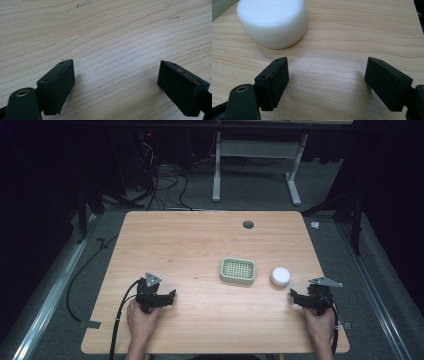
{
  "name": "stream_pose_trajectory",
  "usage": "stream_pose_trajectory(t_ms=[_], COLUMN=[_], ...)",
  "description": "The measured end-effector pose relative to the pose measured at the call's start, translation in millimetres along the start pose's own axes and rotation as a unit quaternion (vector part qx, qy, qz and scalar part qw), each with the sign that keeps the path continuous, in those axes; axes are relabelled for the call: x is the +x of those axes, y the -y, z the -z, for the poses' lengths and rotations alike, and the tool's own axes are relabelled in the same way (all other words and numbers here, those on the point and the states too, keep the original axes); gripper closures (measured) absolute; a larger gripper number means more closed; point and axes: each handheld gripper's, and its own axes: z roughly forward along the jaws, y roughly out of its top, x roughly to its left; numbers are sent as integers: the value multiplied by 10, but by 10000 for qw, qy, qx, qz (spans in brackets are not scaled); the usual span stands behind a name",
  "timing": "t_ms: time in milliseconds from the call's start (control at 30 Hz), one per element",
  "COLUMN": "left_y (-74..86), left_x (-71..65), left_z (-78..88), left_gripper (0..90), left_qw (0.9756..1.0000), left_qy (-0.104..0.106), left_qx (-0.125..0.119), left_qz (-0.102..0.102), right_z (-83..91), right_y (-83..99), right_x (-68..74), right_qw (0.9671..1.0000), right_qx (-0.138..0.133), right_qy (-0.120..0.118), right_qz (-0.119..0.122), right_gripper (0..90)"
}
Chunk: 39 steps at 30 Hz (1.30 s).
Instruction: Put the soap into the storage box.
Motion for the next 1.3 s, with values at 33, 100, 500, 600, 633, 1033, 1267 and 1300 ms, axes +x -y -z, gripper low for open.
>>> stream_pose_trajectory(t_ms=[33, 100, 500, 600, 633, 1033, 1267, 1300], left_y=[0, 0, 0, 0, 0, -1, -1, 0], left_x=[0, 0, 0, 0, 0, 2, 2, 2], left_z=[0, 0, 0, 0, 0, 1, 1, 1], left_gripper=[150, 150, 150, 150, 150, 150, 150, 150], left_qw=[10000, 10000, 10000, 10000, 10000, 10000, 10000, 10000], left_qy=[0, 0, 0, 0, 0, 0, 1, 3], left_qx=[0, 0, 0, 0, 0, 10, 10, 4], left_qz=[0, -1, -2, 0, -1, -10, -10, -8], right_z=[0, 0, 1, 0, 0, 7, 5, 7], right_y=[0, 0, 0, -1, -1, 0, 0, 1], right_x=[0, 0, -3, -2, -3, -22, -20, -18], right_qw=[10000, 10000, 10000, 10000, 10000, 10000, 10000, 10000], right_qx=[0, 0, -4, -4, -5, 7, 27, 1], right_qy=[0, 0, -5, 5, 3, -79, -56, -50], right_qz=[0, 2, -15, -2, -2, -21, -15, -7], right_gripper=[204, 204, 207, 207, 207, 199, 172, 171])
